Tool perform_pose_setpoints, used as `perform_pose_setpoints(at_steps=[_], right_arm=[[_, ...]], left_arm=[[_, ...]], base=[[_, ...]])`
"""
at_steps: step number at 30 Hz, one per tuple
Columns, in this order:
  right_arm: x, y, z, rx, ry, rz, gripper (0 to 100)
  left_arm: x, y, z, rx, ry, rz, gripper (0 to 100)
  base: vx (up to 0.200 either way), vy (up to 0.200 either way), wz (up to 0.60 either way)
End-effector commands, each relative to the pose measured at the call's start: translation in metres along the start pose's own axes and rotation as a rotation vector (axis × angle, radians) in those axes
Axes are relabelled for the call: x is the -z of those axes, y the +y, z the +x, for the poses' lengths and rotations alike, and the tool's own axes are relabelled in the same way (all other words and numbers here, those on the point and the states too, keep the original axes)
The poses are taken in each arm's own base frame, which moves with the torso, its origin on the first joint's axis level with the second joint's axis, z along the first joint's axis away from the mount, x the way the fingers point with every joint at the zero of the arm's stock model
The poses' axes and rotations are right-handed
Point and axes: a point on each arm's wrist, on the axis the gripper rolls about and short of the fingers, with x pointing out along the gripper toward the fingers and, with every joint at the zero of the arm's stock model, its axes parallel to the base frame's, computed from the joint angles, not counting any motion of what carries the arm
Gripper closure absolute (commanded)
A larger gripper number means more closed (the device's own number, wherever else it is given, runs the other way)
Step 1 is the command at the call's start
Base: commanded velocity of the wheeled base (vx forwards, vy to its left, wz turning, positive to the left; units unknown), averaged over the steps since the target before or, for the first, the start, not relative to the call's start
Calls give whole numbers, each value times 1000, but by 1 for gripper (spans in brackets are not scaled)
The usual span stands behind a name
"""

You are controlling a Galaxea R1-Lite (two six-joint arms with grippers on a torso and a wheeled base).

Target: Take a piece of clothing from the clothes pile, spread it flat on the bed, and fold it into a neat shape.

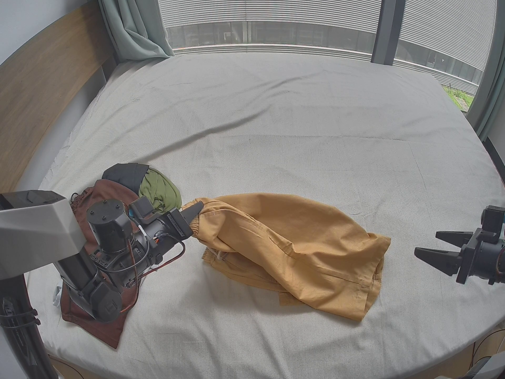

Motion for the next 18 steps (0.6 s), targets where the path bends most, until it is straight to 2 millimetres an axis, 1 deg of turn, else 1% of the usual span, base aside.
perform_pose_setpoints(at_steps=[1, 4, 13, 18], right_arm=[[21, -14, 30, -15, 104, 90, 0], [25, -16, 37, -14, 128, 123, 0], [30, -20, 45, -44, 173, 195, 0], [36, -23, 54, -59, 222, 242, 0]], left_arm=[[1, 0, 0, 1, 2, 0, 100], [0, -1, -1, 1, 2, 0, 100], [2, 1, 0, -2, 6, 0, 100], [1, 1, -1, -2, 3, 4, 100]], base=[[0, 0, 0], [0, 0, 0], [0, 0, 0], [0, 0, 0]])
